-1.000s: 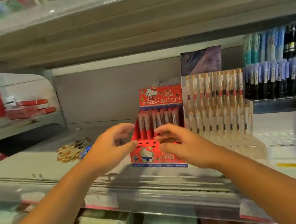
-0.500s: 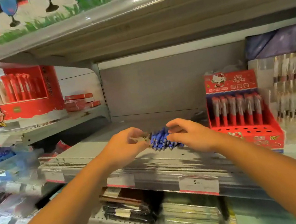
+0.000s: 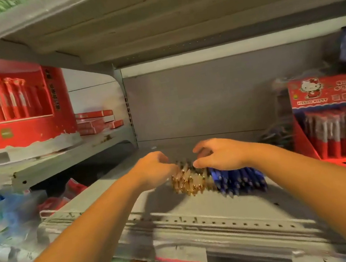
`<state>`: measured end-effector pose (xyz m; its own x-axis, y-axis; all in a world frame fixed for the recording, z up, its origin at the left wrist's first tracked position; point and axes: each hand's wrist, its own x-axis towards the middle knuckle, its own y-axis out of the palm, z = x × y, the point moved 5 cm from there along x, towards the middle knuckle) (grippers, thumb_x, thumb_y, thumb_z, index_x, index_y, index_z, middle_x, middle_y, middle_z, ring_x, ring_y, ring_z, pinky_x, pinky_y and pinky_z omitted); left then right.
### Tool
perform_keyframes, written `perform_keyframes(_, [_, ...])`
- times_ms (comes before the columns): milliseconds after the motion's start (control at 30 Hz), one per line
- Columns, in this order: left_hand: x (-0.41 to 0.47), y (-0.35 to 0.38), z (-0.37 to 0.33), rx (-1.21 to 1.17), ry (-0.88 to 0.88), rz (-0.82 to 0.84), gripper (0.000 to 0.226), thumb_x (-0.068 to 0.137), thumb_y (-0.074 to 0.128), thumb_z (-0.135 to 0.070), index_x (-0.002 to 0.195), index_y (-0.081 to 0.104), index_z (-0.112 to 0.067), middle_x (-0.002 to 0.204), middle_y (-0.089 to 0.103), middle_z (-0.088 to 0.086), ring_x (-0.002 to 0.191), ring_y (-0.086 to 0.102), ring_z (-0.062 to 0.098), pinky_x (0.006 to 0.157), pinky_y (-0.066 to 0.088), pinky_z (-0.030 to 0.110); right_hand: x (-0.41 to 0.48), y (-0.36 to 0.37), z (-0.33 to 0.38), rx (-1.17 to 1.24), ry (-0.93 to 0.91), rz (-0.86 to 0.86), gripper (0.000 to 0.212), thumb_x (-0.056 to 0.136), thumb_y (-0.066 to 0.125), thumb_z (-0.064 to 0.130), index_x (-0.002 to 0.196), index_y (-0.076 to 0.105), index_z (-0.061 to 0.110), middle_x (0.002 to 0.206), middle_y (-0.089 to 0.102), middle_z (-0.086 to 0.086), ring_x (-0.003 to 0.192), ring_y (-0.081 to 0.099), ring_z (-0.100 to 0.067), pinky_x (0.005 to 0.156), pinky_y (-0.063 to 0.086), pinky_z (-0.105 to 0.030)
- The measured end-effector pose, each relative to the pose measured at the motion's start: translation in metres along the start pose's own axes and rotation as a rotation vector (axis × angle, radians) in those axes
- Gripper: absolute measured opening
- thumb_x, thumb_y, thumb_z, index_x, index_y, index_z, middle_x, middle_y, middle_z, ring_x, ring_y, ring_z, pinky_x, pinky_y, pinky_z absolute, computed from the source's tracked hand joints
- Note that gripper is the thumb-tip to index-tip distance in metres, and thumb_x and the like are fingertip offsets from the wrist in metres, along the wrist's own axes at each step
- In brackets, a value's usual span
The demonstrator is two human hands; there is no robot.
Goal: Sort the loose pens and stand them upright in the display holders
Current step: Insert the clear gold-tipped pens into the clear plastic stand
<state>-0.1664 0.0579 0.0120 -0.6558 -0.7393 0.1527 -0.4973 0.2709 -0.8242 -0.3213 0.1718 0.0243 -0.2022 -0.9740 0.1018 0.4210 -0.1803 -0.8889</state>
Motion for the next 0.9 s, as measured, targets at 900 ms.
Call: perform_keyframes(900, [0.113, 0.047, 0.027, 0.070, -0.091, 0.682, 0.033, 0.081, 0.065, -0.048, 0.081, 0.064, -0.015, 0.059, 0.069, 0.005, 0.048, 0.064, 0.022, 0.058, 0.056, 0.028, 0.098, 0.042, 0.028, -0.334, 0.369, 0.196, 0.049, 0.085, 0.067, 0.015, 0.130, 0.054, 0.025, 0.100, 0.063, 0.005, 0.092, 0.060, -0.016, 0.076, 0.050, -0.029])
